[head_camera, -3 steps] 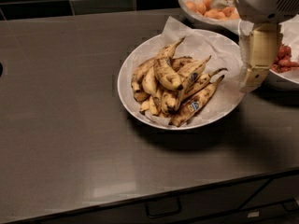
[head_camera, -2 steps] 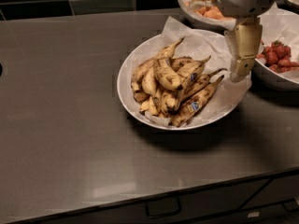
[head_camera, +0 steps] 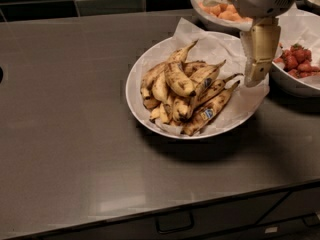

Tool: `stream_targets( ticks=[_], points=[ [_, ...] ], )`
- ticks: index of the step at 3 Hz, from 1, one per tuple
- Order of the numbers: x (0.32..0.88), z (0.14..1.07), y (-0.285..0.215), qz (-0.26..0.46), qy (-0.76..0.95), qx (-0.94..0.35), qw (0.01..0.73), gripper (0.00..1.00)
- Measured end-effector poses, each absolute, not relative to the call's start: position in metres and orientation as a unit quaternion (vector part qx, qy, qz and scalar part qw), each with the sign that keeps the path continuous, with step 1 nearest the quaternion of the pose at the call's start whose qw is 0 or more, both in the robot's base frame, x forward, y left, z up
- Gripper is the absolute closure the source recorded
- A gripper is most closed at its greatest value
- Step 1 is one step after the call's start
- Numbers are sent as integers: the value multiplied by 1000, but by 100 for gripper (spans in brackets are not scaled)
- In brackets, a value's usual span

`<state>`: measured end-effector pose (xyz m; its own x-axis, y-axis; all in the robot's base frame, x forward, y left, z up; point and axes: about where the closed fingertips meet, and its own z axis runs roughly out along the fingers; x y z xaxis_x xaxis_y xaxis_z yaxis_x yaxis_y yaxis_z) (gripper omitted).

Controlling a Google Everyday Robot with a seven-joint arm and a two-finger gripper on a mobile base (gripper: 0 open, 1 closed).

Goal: Pick banana from white bowl

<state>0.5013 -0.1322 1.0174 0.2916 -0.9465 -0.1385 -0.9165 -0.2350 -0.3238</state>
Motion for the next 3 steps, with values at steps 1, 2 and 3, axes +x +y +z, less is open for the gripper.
stream_targets(
  ticks=[1,2,3],
  points=[
    [512,1016,-122,-48,568,-803,172,0],
    [524,1010,-109,-50,531,-831,155,0],
    [529,1003,-97,-45,494,-857,140,0]
  ],
)
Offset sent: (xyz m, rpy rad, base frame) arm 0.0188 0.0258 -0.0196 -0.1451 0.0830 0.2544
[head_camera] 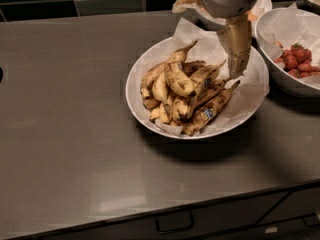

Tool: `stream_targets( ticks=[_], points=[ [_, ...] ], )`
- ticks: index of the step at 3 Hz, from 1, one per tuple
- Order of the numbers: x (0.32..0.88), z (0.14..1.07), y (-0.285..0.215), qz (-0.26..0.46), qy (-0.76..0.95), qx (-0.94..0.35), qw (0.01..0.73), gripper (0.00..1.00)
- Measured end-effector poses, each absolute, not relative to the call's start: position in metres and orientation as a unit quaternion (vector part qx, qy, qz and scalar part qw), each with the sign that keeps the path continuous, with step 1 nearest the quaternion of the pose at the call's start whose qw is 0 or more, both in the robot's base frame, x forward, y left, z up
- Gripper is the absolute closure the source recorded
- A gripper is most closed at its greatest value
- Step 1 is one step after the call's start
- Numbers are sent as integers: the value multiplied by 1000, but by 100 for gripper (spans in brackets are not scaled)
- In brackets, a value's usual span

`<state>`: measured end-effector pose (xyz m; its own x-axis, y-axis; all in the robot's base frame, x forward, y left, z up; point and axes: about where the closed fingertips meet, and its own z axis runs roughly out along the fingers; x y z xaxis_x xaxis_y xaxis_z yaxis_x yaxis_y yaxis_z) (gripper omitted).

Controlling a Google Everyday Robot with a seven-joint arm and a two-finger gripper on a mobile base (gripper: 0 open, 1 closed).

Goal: Pick banana from white bowl

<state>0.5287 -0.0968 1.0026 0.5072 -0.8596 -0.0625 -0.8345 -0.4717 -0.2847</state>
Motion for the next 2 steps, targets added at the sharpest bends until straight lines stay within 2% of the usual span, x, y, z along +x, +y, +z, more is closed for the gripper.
stream_targets(
  ticks=[2],
  points=[
    [534,980,-85,-27,432,-893,122,0]
  ],
)
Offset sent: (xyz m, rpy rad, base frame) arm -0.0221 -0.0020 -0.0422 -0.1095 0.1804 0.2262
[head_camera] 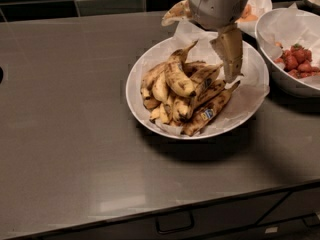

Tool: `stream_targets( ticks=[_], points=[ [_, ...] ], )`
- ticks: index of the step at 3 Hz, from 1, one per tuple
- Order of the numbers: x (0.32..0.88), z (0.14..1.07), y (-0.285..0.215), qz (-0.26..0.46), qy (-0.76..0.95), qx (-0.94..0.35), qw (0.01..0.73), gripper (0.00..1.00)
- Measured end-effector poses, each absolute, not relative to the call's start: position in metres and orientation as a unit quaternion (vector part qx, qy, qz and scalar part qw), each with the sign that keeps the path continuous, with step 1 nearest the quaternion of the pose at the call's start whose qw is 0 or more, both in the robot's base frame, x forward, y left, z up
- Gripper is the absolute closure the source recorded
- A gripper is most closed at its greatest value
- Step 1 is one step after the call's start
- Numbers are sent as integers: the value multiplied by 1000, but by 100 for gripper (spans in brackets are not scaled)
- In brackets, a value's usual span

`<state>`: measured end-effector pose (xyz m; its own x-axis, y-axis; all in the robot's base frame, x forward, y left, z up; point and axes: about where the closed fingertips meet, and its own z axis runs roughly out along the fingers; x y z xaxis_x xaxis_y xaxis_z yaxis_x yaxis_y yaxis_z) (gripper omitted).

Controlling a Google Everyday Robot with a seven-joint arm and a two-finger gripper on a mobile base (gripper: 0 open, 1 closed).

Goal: Pick banana from white bowl

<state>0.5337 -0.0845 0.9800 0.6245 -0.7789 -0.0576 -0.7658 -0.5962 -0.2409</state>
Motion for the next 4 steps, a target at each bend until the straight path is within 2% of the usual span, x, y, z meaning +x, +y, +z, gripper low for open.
stream_targets(
  ticks=[2,3,4],
  points=[
    [546,960,-71,-22,405,-909,98,0],
    [548,954,-71,-25,405,-910,85,12],
    [547,951,-73,-29,407,-910,75,19]
  ],
)
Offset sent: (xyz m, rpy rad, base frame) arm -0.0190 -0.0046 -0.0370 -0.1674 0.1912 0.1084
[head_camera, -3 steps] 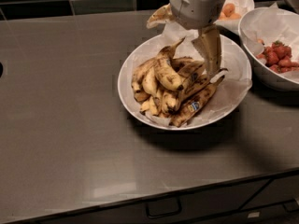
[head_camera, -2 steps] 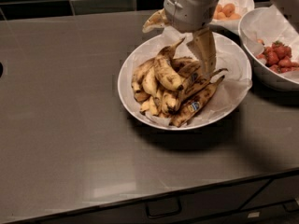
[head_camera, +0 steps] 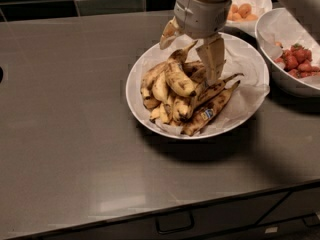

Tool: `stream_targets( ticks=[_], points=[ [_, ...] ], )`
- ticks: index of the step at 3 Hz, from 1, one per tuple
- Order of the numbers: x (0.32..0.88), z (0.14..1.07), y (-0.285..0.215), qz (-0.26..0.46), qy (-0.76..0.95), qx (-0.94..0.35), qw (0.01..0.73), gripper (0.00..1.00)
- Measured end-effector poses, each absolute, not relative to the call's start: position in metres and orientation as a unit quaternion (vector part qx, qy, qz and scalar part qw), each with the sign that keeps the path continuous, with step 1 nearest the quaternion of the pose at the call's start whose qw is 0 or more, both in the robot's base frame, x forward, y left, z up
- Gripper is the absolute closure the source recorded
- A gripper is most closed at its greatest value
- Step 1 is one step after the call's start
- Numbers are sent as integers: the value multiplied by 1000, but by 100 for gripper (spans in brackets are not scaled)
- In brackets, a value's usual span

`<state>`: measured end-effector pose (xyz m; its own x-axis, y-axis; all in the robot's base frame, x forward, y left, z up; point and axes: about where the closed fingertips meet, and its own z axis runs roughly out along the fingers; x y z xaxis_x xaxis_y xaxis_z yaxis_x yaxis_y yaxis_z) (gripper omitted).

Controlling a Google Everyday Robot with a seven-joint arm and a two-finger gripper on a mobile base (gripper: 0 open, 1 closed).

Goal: Pick banana from white bowl

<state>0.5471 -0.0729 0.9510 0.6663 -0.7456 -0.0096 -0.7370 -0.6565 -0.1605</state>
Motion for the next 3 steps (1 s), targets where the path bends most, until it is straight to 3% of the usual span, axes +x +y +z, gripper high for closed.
stream_targets(
  ticks=[2,3],
  points=[
    [545,950,-74,-33,408,-910,67,29],
    [545,957,-69,-44,403,-912,64,28]
  ],
)
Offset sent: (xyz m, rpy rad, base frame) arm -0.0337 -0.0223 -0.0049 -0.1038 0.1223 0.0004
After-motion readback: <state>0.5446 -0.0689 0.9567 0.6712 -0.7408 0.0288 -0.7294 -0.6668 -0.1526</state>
